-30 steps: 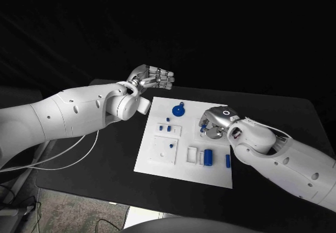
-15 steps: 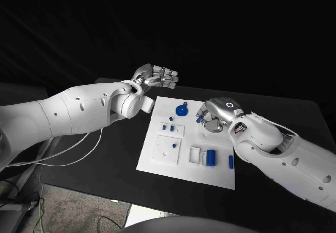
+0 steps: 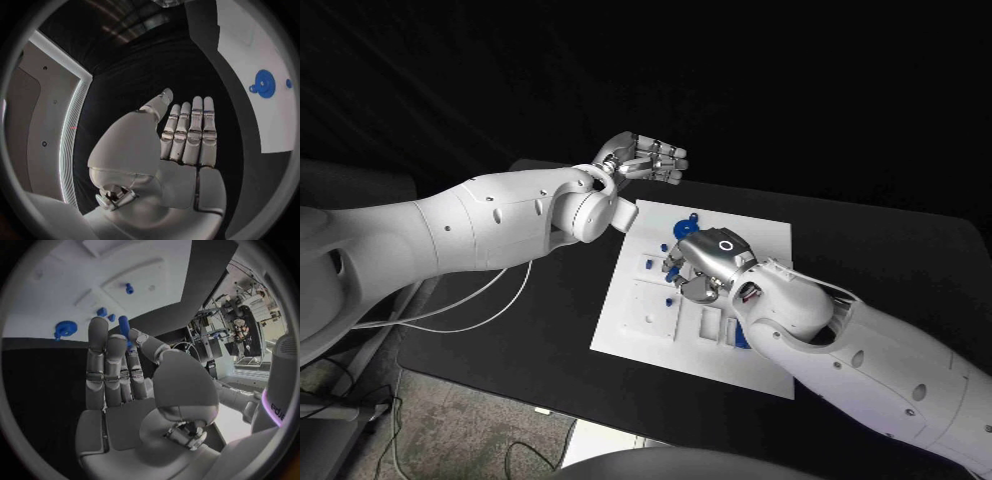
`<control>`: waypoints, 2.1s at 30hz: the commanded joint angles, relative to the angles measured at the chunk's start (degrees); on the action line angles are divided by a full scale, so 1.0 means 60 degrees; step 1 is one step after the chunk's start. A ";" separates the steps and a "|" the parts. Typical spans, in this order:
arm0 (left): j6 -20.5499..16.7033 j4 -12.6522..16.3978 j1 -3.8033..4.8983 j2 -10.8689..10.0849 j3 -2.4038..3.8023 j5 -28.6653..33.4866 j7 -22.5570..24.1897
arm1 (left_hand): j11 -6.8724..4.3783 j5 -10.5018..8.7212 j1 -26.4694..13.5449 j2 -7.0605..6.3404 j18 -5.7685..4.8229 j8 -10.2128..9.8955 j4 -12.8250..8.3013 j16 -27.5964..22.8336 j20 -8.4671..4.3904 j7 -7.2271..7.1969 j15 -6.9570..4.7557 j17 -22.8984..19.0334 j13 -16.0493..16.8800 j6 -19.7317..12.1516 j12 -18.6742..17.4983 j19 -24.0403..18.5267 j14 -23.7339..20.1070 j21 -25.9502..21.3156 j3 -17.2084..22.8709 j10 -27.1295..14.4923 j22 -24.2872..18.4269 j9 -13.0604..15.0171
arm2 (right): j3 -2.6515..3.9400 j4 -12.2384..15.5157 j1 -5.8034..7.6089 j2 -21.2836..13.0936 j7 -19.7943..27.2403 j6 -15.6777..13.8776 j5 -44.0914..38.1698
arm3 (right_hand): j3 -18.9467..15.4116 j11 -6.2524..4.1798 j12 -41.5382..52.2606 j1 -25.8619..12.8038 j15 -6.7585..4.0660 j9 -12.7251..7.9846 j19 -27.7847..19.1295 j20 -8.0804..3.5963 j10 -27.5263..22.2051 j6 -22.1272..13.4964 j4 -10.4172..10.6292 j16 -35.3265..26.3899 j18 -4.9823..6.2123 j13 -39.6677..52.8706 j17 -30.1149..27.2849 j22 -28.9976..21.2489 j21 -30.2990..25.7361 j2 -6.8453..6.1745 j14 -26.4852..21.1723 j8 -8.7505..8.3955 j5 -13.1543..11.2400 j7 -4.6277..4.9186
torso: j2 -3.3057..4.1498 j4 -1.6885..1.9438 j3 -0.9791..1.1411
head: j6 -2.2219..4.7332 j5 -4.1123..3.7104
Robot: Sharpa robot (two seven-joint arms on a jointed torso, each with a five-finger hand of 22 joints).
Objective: Assemble the parts on the task board
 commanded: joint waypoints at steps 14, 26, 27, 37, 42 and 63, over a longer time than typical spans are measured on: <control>0.0028 -0.0258 -0.0037 0.0339 0.0011 0.0177 0.0183 | 0.0011 -0.0015 -0.0052 0.0103 0.0145 0.0021 -0.0050 -0.0048 0.0075 0.0040 -0.0003 -0.0012 -0.0007 -0.0064 0.0030 0.0019 -0.0033 0.0055 0.0016 -0.0039 -0.0025 0.0006 | -0.0658 -0.0419 -0.0119 0.0784 0.0502 -0.0284 -0.0643 | -0.0052 -0.0342 0.0031 -0.0015 -0.0052 0.0011 0.0350 -0.0045 0.0395 0.0047 -0.0039 0.0013 0.0183 -0.0024 -0.0037 0.0019 -0.0085 0.0122 0.0004 0.0032 0.0065 0.0008 | 0.0014 -0.0012 0.0015 | -0.0028 0.0449; 0.0063 -0.0311 -0.0044 0.0398 0.0011 0.0189 0.0177 | 0.0011 -0.0015 -0.0052 0.0103 0.0145 0.0021 -0.0050 -0.0048 0.0075 0.0040 -0.0003 -0.0012 -0.0007 -0.0064 0.0030 0.0019 -0.0033 0.0055 0.0016 -0.0039 -0.0025 0.0006 | -0.0783 -0.0690 -0.0174 0.0865 0.0609 -0.0166 -0.0649 | -0.0048 -0.0341 0.0032 -0.0022 -0.0050 0.0012 0.0357 -0.0042 0.0389 0.0042 -0.0042 0.0008 0.0183 -0.0024 -0.0057 0.0025 -0.0114 0.0140 0.0007 0.0034 -0.0015 0.0010 | 0.0021 -0.0012 0.0016 | -0.0082 0.0526; 0.0073 -0.0314 -0.0045 0.0404 0.0011 0.0189 0.0178 | 0.0011 -0.0015 -0.0052 0.0103 0.0145 0.0021 -0.0050 -0.0048 0.0075 0.0040 -0.0003 -0.0012 -0.0007 -0.0064 0.0030 0.0019 -0.0033 0.0055 0.0016 -0.0039 -0.0025 0.0006 | -0.0790 -0.0704 -0.0181 0.0863 0.0616 -0.0167 -0.0648 | -0.0048 -0.0341 0.0032 -0.0022 -0.0050 0.0012 0.0357 -0.0042 0.0389 0.0042 -0.0042 0.0008 0.0183 -0.0024 -0.0057 0.0025 -0.0114 0.0140 0.0007 0.0034 -0.0015 0.0010 | 0.0022 -0.0013 0.0015 | -0.0087 0.0529; 0.0112 -0.0340 -0.0057 0.0457 0.0011 0.0191 0.0186 | 0.0014 -0.0011 -0.0096 0.0121 0.0145 0.0021 -0.0128 -0.0049 0.0077 0.0045 0.0001 -0.0012 -0.0007 -0.0086 0.0031 0.0017 -0.0043 0.0057 0.0013 -0.0049 -0.0053 0.0006 | -0.0819 -0.0784 -0.0258 0.0876 0.0687 -0.0175 -0.0628 | -0.0050 -0.0341 0.0032 -0.0022 -0.0050 0.0012 0.0357 -0.0042 0.0389 0.0041 -0.0042 0.0008 0.0183 -0.0023 -0.0058 0.0026 -0.0116 0.0142 0.0007 0.0033 -0.0014 0.0010 | 0.0018 -0.0004 0.0026 | -0.0136 0.0602; 0.0122 -0.0349 -0.0059 0.0484 0.0011 0.0191 0.0189 | 0.0014 -0.0011 -0.0096 0.0121 0.0145 0.0021 -0.0128 -0.0049 0.0077 0.0045 0.0001 -0.0012 -0.0007 -0.0086 0.0031 0.0017 -0.0043 0.0057 0.0013 -0.0049 -0.0053 0.0006 | -0.0829 -0.0939 -0.0314 0.0946 0.0712 -0.0233 -0.0623 | -0.0059 -0.0342 0.0033 -0.0021 -0.0051 0.0012 0.0360 -0.0042 0.0390 0.0036 -0.0047 0.0009 0.0181 -0.0023 -0.0066 0.0034 -0.0127 0.0153 0.0007 0.0032 -0.0010 0.0010 | 0.0021 0.0010 0.0028 | -0.0126 0.0631; 0.0144 -0.0366 -0.0060 0.0495 0.0011 0.0191 0.0183 | 0.0014 -0.0011 -0.0096 0.0121 0.0145 0.0021 -0.0128 -0.0049 0.0077 0.0045 0.0001 -0.0012 -0.0007 -0.0086 0.0031 0.0017 -0.0043 0.0057 0.0013 -0.0049 -0.0053 0.0006 | -0.0866 -0.1195 -0.0482 0.0954 0.0724 -0.0178 -0.0634 | -0.0048 -0.0345 0.0032 -0.0018 -0.0054 0.0016 0.0368 -0.0046 0.0403 0.0046 -0.0066 0.0020 0.0187 -0.0023 -0.0075 0.0058 -0.0131 0.0153 0.0009 0.0033 -0.0018 0.0006 | 0.0020 0.0007 0.0030 | -0.0208 0.0714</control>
